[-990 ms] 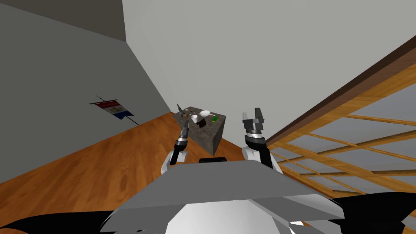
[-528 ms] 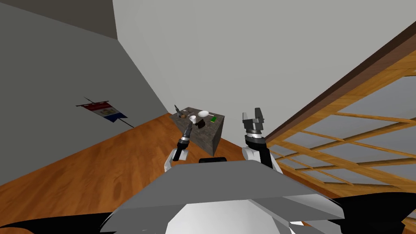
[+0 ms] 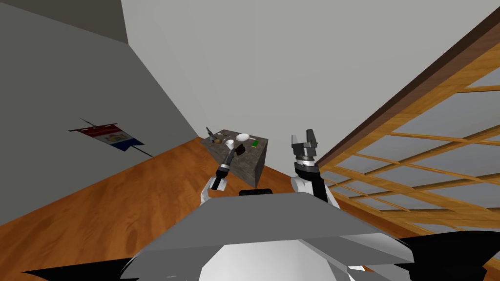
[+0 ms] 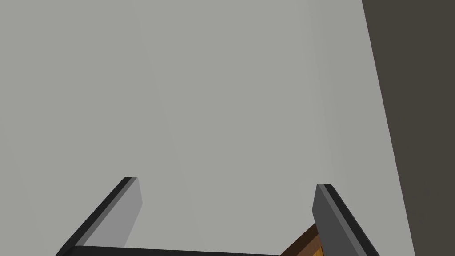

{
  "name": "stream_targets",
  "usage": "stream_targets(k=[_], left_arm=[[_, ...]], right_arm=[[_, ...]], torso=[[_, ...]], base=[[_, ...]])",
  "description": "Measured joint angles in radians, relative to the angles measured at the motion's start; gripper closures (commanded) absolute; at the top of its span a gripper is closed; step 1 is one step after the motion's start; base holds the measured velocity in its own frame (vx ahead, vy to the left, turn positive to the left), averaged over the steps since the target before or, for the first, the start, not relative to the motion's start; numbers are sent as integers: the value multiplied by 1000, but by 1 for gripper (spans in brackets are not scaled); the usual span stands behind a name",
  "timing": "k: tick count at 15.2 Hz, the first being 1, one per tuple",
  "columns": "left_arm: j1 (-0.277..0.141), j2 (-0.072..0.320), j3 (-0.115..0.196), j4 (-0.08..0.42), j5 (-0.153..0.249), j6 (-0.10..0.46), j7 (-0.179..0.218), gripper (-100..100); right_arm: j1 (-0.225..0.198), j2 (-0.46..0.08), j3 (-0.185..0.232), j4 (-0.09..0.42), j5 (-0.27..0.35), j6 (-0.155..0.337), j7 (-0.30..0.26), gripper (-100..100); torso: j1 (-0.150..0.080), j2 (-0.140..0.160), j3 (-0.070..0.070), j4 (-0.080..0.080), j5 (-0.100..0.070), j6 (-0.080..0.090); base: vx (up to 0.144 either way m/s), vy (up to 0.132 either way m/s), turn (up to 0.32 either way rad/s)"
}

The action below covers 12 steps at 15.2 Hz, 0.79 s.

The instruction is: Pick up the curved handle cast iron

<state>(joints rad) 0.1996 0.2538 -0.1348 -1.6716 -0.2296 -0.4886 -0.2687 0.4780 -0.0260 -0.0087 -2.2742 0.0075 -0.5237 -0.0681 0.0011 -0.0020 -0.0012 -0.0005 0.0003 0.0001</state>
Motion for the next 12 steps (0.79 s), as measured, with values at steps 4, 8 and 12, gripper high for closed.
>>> stream_targets(k=[4,8,12], left_arm=[[-37,18,-6,70,-28,16,-23,-100],[-73,39,-17,136,-63,39,-52,-100],[-114,63,-25,222,-99,53,-85,-100]], right_arm=[[0,0,0,0,0,0,0,0],[0,0,0,0,0,0,0,0],[0,0,0,0,0,0,0,0]], torso=[[0,0,0,0,0,0],[1,-3,-3,-2,1,1],[2,-14,-10,-6,3,4]], base=[[17,17,-109],[16,22,-73],[16,18,-107]])
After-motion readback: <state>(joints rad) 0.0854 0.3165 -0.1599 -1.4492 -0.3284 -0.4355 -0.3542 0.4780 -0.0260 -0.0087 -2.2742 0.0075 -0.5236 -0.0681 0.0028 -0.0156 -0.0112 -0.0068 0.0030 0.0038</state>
